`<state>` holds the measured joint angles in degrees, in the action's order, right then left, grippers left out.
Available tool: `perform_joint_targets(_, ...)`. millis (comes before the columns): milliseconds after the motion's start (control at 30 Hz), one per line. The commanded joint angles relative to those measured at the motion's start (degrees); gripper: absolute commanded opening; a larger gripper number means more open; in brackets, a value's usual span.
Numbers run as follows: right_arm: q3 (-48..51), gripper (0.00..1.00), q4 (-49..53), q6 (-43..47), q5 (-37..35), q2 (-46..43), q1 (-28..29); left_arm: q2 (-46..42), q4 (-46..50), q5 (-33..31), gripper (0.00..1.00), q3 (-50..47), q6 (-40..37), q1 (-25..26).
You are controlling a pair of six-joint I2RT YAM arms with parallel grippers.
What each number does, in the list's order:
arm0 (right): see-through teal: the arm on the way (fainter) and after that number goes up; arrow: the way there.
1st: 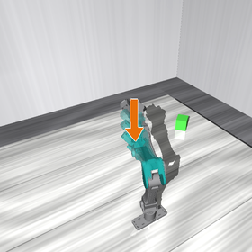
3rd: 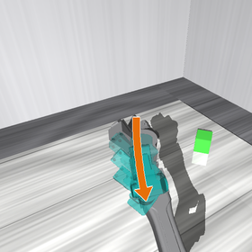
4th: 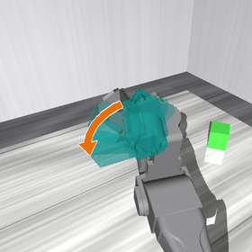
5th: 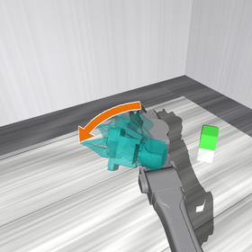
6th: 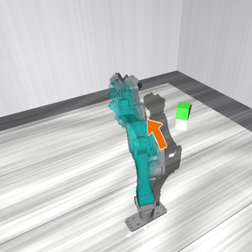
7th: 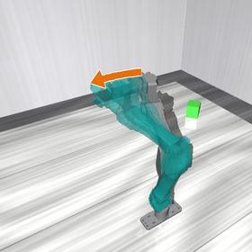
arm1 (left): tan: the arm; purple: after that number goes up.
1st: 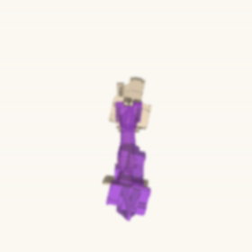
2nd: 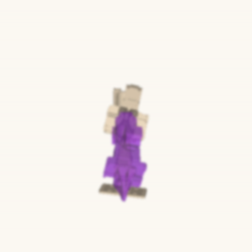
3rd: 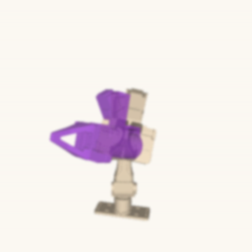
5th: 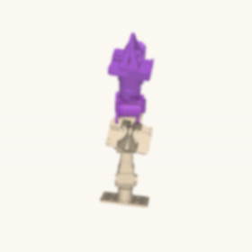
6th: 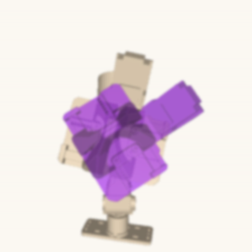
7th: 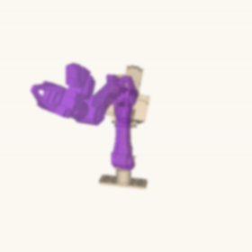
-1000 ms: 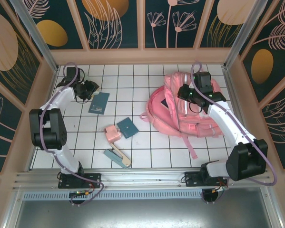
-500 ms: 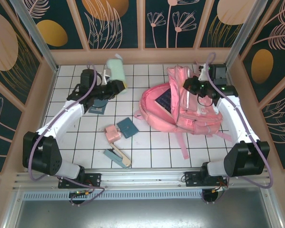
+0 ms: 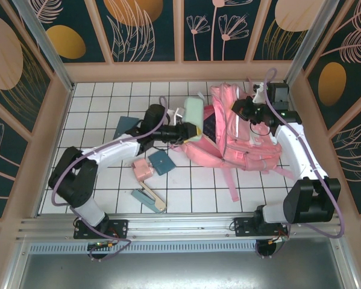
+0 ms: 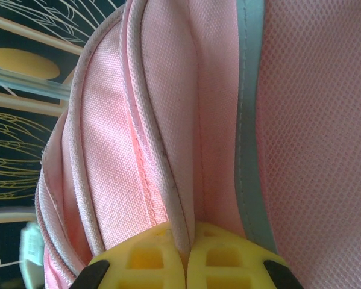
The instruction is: Pack books, pencil case, and school supplies into a backpack
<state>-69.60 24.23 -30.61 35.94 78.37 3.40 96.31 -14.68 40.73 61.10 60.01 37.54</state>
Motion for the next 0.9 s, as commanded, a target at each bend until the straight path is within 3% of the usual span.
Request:
perform_joint_targets(0,-1.9,0.00,-8.7,-2.2,4.2,-2.6,-0.2,1.3,-6.6,-1.8,0.38,-0.2,3.8,0.6)
perform_joint_targets(267,-1.8,0.00,-10.6,-3.4,6.1,-1.3,1.2,13.3,-8.7,0.4,0.38,8.7,6.8,3.0)
perform_joint_targets(567,-3.0,0.00,-11.0,-3.9,5.3,0.3,3.7,30.4,-3.7,2.6,0.40,30.2,7.6,7.5)
perform_joint_targets(700,-3.9,0.00,-10.1,-3.3,4.6,0.9,3.8,36.0,-10.4,4.2,0.39,33.5,14.4,8.8)
perform_joint_targets(867,-5.5,0.00,-9.4,-3.4,3.0,2.2,3.5,41.1,-11.8,4.6,0.41,40.2,17.3,11.3)
